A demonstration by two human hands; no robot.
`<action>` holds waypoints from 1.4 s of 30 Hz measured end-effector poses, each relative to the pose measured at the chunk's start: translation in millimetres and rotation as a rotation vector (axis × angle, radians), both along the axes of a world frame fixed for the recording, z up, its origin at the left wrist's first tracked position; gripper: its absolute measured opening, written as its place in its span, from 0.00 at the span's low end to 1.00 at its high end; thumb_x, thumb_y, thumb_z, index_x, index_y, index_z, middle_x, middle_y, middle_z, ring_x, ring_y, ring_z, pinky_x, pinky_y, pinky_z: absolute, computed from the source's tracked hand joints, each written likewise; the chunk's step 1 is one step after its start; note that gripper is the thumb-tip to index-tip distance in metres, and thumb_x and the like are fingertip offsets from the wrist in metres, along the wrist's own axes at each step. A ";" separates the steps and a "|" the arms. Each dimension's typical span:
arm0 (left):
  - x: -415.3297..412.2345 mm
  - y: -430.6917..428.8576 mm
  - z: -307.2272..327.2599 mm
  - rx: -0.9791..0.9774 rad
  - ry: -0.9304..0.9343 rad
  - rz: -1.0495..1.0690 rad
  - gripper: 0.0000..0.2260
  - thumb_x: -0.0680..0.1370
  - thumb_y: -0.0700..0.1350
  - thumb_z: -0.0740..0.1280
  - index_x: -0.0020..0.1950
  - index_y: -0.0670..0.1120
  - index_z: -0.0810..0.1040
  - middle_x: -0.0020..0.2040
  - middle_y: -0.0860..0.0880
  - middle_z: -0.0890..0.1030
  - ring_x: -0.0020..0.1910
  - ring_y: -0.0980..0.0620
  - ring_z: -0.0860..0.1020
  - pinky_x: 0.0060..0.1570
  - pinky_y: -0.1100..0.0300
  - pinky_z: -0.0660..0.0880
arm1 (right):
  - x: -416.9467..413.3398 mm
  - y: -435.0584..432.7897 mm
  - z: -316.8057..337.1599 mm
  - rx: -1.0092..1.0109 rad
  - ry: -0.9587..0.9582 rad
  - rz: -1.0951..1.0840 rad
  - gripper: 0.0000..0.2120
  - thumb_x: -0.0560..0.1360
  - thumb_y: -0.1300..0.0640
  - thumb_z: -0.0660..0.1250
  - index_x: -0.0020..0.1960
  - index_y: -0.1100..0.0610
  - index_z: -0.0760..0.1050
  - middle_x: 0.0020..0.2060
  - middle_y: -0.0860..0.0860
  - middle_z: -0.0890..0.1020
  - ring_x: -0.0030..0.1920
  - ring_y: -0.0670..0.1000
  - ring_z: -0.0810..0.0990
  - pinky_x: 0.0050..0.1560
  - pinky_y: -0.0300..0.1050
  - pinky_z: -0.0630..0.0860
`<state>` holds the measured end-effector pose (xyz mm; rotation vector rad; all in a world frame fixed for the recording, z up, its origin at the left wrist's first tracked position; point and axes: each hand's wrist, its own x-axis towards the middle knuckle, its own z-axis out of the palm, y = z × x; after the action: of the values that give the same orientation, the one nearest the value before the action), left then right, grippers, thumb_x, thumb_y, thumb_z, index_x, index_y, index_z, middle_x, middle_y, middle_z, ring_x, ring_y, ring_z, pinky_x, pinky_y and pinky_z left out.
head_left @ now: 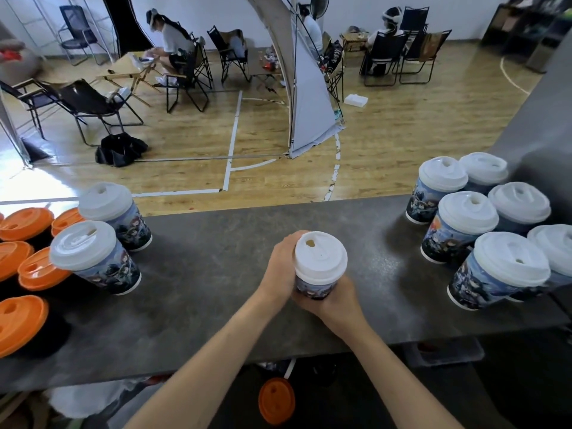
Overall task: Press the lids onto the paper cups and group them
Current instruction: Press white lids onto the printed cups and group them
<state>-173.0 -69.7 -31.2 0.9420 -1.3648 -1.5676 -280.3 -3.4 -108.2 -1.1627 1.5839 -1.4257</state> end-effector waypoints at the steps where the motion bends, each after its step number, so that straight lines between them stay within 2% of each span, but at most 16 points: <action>1: -1.9 5.2 -6.2 -0.032 0.036 0.066 0.18 0.79 0.51 0.57 0.42 0.55 0.86 0.43 0.55 0.87 0.45 0.60 0.83 0.45 0.67 0.77 | 0.6 -0.1 1.5 -0.012 -0.004 0.000 0.45 0.59 0.46 0.85 0.73 0.53 0.73 0.64 0.38 0.82 0.65 0.40 0.80 0.62 0.35 0.78; 3: -8.6 15.0 -18.2 -0.056 0.088 0.179 0.18 0.81 0.51 0.55 0.48 0.52 0.85 0.48 0.50 0.87 0.51 0.51 0.83 0.51 0.57 0.78 | 0.9 -0.1 3.7 -0.029 -0.003 0.008 0.45 0.61 0.50 0.86 0.74 0.53 0.71 0.65 0.41 0.82 0.67 0.42 0.79 0.63 0.36 0.77; 5: -11.2 17.7 -15.2 0.015 0.095 0.187 0.18 0.80 0.53 0.56 0.47 0.53 0.86 0.47 0.50 0.87 0.50 0.51 0.84 0.50 0.57 0.79 | 0.3 0.3 4.4 -0.036 -0.015 0.016 0.44 0.61 0.51 0.85 0.74 0.55 0.72 0.65 0.44 0.82 0.67 0.44 0.80 0.65 0.39 0.77; 8: -6.0 2.3 3.6 0.215 0.023 0.004 0.17 0.75 0.57 0.62 0.42 0.51 0.88 0.45 0.49 0.87 0.47 0.52 0.85 0.51 0.58 0.79 | -0.6 2.0 3.1 -0.015 -0.018 0.023 0.41 0.61 0.49 0.83 0.71 0.56 0.75 0.63 0.46 0.84 0.65 0.44 0.81 0.64 0.41 0.79; 11: -0.3 -9.4 8.7 0.265 -0.049 -0.042 0.15 0.81 0.53 0.64 0.41 0.51 0.87 0.46 0.47 0.86 0.50 0.49 0.83 0.57 0.52 0.76 | 1.5 3.0 3.4 -0.011 0.013 0.017 0.39 0.61 0.49 0.84 0.69 0.54 0.76 0.61 0.43 0.84 0.63 0.42 0.82 0.62 0.40 0.80; 14: -4.2 4.7 -1.7 0.059 0.059 0.086 0.18 0.82 0.47 0.59 0.43 0.53 0.87 0.45 0.52 0.87 0.48 0.55 0.84 0.51 0.59 0.78 | 0.9 0.7 3.2 -0.040 -0.008 -0.016 0.44 0.61 0.53 0.86 0.73 0.54 0.72 0.64 0.44 0.82 0.66 0.45 0.80 0.64 0.42 0.78; 17: -12.5 25.4 -10.2 -0.098 0.066 0.214 0.17 0.83 0.48 0.55 0.51 0.52 0.85 0.50 0.49 0.86 0.54 0.51 0.84 0.53 0.57 0.80 | 0.9 -1.0 4.0 -0.041 -0.005 -0.008 0.41 0.63 0.54 0.85 0.73 0.55 0.72 0.65 0.46 0.82 0.67 0.47 0.80 0.66 0.45 0.78; 20: -12.2 10.4 3.3 0.053 0.014 0.087 0.17 0.82 0.51 0.59 0.45 0.53 0.88 0.47 0.51 0.88 0.49 0.54 0.84 0.47 0.63 0.79 | -0.5 0.1 2.7 -0.032 0.002 -0.014 0.39 0.64 0.51 0.84 0.72 0.55 0.74 0.64 0.44 0.83 0.66 0.45 0.81 0.66 0.43 0.78; 23: -3.9 -9.0 19.9 0.124 -0.080 -0.094 0.20 0.84 0.47 0.59 0.42 0.52 0.89 0.46 0.50 0.88 0.46 0.56 0.85 0.44 0.65 0.79 | -0.7 1.5 -0.3 -0.035 0.014 0.003 0.40 0.64 0.50 0.84 0.72 0.56 0.74 0.63 0.41 0.83 0.65 0.43 0.81 0.65 0.42 0.79; 26: 1.1 -9.2 13.3 0.065 -0.050 -0.029 0.19 0.82 0.42 0.58 0.43 0.51 0.88 0.46 0.51 0.88 0.47 0.56 0.84 0.49 0.62 0.78 | 2.0 0.7 0.1 -0.052 0.020 0.009 0.43 0.63 0.45 0.85 0.73 0.52 0.72 0.64 0.37 0.81 0.66 0.41 0.79 0.64 0.40 0.78; 30: -3.9 6.6 0.5 -0.005 0.063 0.219 0.16 0.81 0.44 0.58 0.49 0.46 0.86 0.47 0.50 0.87 0.49 0.54 0.84 0.47 0.66 0.78 | 4.3 -0.7 2.5 -0.066 0.004 -0.018 0.44 0.62 0.44 0.86 0.72 0.45 0.68 0.66 0.40 0.80 0.68 0.44 0.78 0.62 0.38 0.78; 32: -5.0 4.0 4.6 0.027 0.033 0.190 0.18 0.84 0.42 0.57 0.46 0.48 0.86 0.45 0.52 0.87 0.47 0.56 0.84 0.45 0.66 0.78 | 2.7 -1.1 2.4 -0.065 0.017 -0.029 0.43 0.62 0.45 0.86 0.70 0.43 0.69 0.65 0.39 0.80 0.67 0.43 0.79 0.61 0.38 0.78; 34: -1.0 -4.3 13.8 0.117 -0.044 0.026 0.21 0.84 0.44 0.58 0.40 0.53 0.88 0.44 0.54 0.88 0.45 0.59 0.84 0.44 0.66 0.78 | 0.4 -0.9 -0.8 -0.055 0.037 -0.028 0.42 0.62 0.47 0.85 0.71 0.44 0.69 0.64 0.36 0.80 0.66 0.41 0.79 0.61 0.37 0.78; 36: 4.7 -11.4 20.7 0.109 -0.088 -0.093 0.22 0.83 0.44 0.58 0.39 0.56 0.89 0.46 0.55 0.88 0.46 0.60 0.84 0.45 0.68 0.79 | 0.0 -0.4 -3.4 -0.060 0.052 0.002 0.42 0.63 0.47 0.83 0.72 0.45 0.69 0.63 0.33 0.79 0.65 0.39 0.78 0.60 0.32 0.76; 39: 4.1 -6.0 16.0 0.035 -0.043 -0.004 0.22 0.83 0.43 0.58 0.39 0.57 0.88 0.43 0.58 0.88 0.44 0.64 0.83 0.43 0.71 0.77 | 2.3 -1.6 -2.5 -0.059 0.037 0.015 0.41 0.64 0.46 0.85 0.72 0.46 0.70 0.64 0.35 0.80 0.65 0.39 0.79 0.61 0.32 0.76; 42: -5.1 12.7 4.2 0.000 0.056 0.143 0.16 0.81 0.45 0.59 0.46 0.49 0.86 0.46 0.52 0.88 0.47 0.57 0.84 0.46 0.67 0.78 | 1.3 -3.0 -4.6 -0.046 -0.002 0.000 0.42 0.63 0.47 0.86 0.72 0.50 0.72 0.64 0.41 0.82 0.66 0.43 0.80 0.63 0.37 0.78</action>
<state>-178.1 -57.1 -27.0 0.9669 -1.2311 -1.4747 -278.9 -6.4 -112.8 -1.1874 1.5569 -1.4705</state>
